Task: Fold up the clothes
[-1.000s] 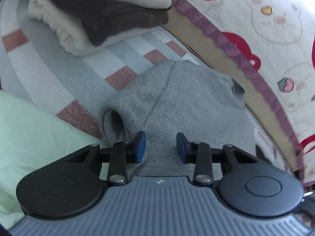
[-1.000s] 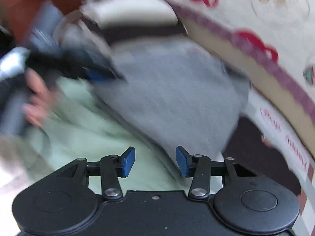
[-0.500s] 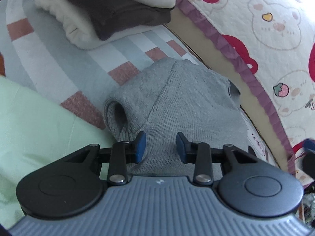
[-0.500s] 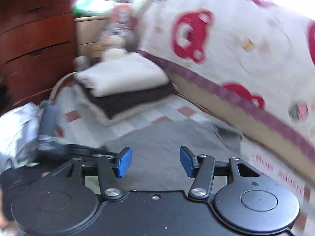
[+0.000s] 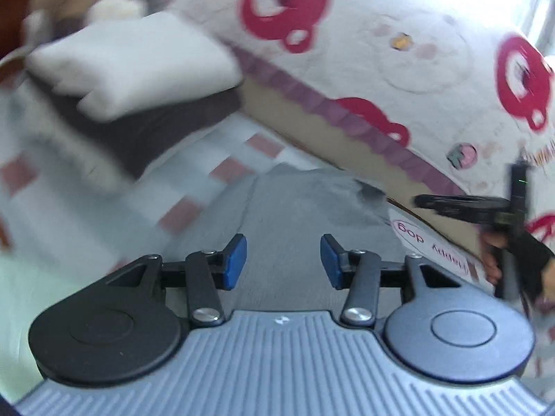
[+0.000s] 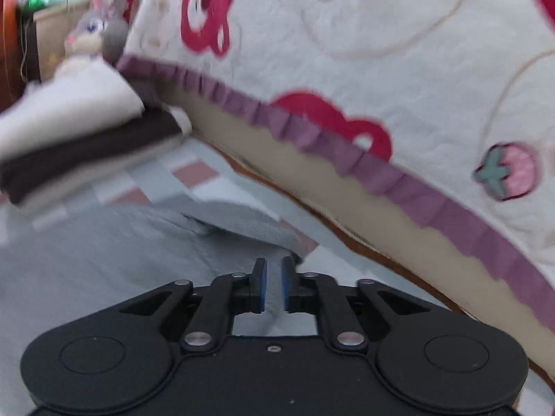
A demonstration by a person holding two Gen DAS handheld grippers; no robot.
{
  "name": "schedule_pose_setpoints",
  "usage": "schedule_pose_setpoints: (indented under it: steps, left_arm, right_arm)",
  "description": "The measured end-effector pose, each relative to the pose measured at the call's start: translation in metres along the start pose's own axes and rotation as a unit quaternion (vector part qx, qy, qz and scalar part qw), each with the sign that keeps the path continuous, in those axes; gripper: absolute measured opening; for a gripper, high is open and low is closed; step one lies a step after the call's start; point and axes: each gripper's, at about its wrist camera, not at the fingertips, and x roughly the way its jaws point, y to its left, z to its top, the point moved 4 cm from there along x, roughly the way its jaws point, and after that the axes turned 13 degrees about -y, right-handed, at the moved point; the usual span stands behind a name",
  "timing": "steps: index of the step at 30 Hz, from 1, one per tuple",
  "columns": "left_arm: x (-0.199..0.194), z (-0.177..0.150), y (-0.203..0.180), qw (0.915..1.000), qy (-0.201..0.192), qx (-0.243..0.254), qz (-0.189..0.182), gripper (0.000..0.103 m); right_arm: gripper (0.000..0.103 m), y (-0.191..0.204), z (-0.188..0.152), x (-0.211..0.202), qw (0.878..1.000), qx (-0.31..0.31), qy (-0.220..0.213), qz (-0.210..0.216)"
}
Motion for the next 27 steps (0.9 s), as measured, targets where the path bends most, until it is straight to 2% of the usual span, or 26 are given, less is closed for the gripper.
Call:
schedule_pose_setpoints:
  steps: [3, 4, 5, 7, 9, 11, 13, 14, 15, 16, 19, 22, 23, 27]
  left_arm:
    - [0.056, 0.015, -0.011, 0.9966, 0.021, 0.070, -0.039, 0.050]
    - [0.075, 0.020, -0.016, 0.9937, 0.028, 0.095, -0.053, 0.051]
    - [0.099, 0.024, -0.022, 0.9880, 0.038, 0.133, -0.069, 0.052]
    - [0.147, 0.028, -0.044, 0.9756, 0.059, 0.186, -0.101, 0.056]
    - [0.195, 0.029, -0.062, 0.9705, 0.084, 0.190, -0.123, 0.056]
    - [0.235, 0.024, -0.073, 0.9680, 0.117, 0.163, -0.151, 0.056]
    - [0.261, 0.006, -0.080, 0.9604, 0.157, 0.163, -0.162, 0.052]
    - [0.265, -0.006, -0.085, 0.9545, 0.170, 0.188, -0.157, 0.036]
    - [0.268, -0.017, -0.089, 0.9492, 0.181, 0.208, -0.151, 0.016]
    - [0.266, -0.024, -0.089, 0.9519, 0.179, 0.205, -0.140, 0.015]
    - [0.254, -0.027, -0.078, 0.9690, 0.139, 0.174, -0.107, 0.012]
    - [0.240, -0.027, -0.068, 0.9801, 0.094, 0.162, -0.067, 0.012]
    - [0.236, -0.028, -0.067, 0.9822, 0.083, 0.159, -0.057, 0.012]
    - [0.233, -0.041, -0.073, 0.9791, 0.045, 0.193, -0.043, 0.012]
  right_arm:
    - [0.017, -0.003, -0.008, 0.026, 1.000, -0.008, -0.002, -0.001]
    - [0.023, -0.004, -0.010, 0.034, 1.000, -0.009, -0.005, -0.001]
    - [0.032, -0.004, -0.012, 0.041, 1.000, -0.010, -0.008, -0.002]
    - [0.039, -0.007, -0.014, 0.053, 1.000, -0.006, -0.017, -0.001]
    - [0.039, -0.015, -0.013, 0.060, 0.999, 0.021, -0.025, 0.009]
    - [0.039, -0.022, -0.018, 0.072, 0.999, 0.029, -0.023, 0.009]
    - [0.039, -0.027, -0.023, 0.083, 0.999, 0.039, -0.019, 0.010]
    - [0.021, -0.029, -0.027, 0.088, 0.999, 0.046, -0.017, 0.011]
    - [0.001, -0.030, -0.030, 0.091, 0.998, 0.062, -0.013, 0.008]
    - [0.003, -0.030, -0.033, 0.091, 0.996, 0.087, -0.006, 0.002]
    - [0.002, -0.022, -0.032, 0.073, 0.989, 0.146, -0.021, -0.016]
    - [0.002, -0.004, -0.024, 0.046, 0.989, 0.136, -0.043, -0.029]
    - [0.002, 0.000, -0.022, 0.041, 0.990, 0.128, -0.043, -0.030]
    - [0.002, 0.007, -0.025, 0.041, 0.995, 0.100, -0.013, -0.013]
